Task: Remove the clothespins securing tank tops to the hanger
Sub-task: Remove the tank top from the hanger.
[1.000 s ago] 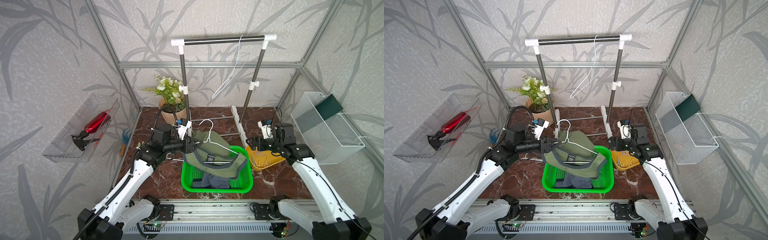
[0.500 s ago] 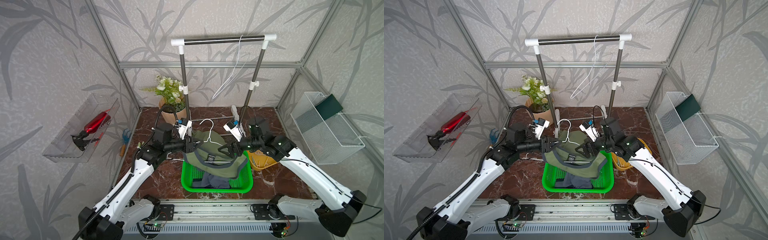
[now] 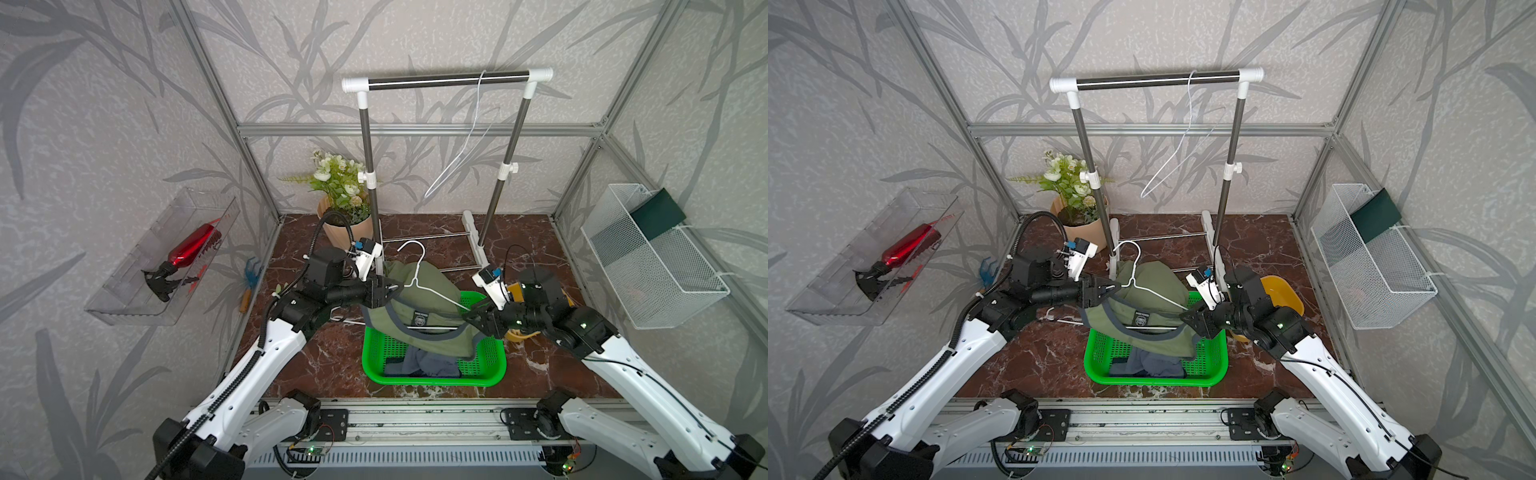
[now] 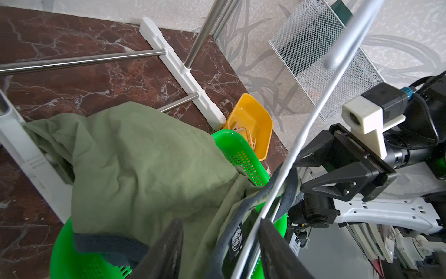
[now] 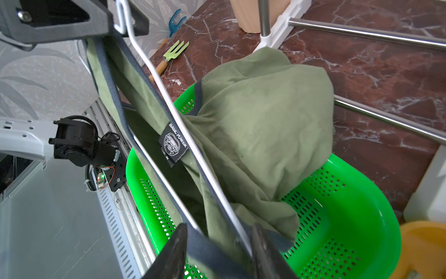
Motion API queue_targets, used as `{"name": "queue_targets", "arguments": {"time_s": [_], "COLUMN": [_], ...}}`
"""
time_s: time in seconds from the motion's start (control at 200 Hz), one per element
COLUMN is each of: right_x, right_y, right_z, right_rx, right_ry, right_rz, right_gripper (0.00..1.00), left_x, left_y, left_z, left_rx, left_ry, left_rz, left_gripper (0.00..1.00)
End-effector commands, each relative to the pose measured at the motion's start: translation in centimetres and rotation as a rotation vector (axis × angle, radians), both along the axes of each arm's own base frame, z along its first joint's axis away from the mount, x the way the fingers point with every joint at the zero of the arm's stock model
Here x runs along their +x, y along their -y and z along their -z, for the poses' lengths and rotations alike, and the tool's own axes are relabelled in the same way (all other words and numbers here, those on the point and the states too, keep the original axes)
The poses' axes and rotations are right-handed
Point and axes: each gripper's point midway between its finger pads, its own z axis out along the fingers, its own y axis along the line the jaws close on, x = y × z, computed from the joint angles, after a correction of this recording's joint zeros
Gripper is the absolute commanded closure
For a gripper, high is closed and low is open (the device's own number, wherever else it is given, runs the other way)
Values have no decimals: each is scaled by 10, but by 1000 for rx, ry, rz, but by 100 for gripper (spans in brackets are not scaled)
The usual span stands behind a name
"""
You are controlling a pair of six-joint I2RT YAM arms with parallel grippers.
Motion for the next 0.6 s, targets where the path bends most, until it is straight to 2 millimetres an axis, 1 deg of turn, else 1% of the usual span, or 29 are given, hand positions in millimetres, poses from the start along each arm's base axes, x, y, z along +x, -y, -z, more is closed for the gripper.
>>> {"name": "queue_targets", "arguments": {"time_s": [0.0,0.05,0.205,0.27,0.35,0.38,0.455,0.505,0.545,0.595], "right_x": [-5,-7,-11,-11,-9,-9,-8,-7,-6,-4], "right_y": [10,12,16,20,20,20,20,22,24,26], "right_z": [11,14,28,33,33,31,25,24,23,23], "right_rx": [15,21,6,-7,1,9,17,8,-3,-14], "right_ry": [-49,-60,-98,-109,-110,-108,-105,-105,-101,-94], "right_rz": [43,52,71,91,103,108,119,126,132,146], "right_gripper": [59,62,64,64,63,60,46,39,34,32], "left_x": [1,1,1,1,0,0,-1,-1,-2,-3], "left_y": [-11,-14,-20,-20,-17,-16,-16,-17,-17,-16], "left_z": [-22,-21,-21,-23,-24,-25,-24,-25,-26,-27], "left_rx": [17,25,41,32,18,14,14,15,13,6], "left_ry": [82,84,92,95,90,90,92,95,99,103], "left_rz": [-48,-60,-89,-86,-73,-68,-65,-66,-65,-60], "left_gripper": [100,100,100,100,100,100,100,100,100,100]}}
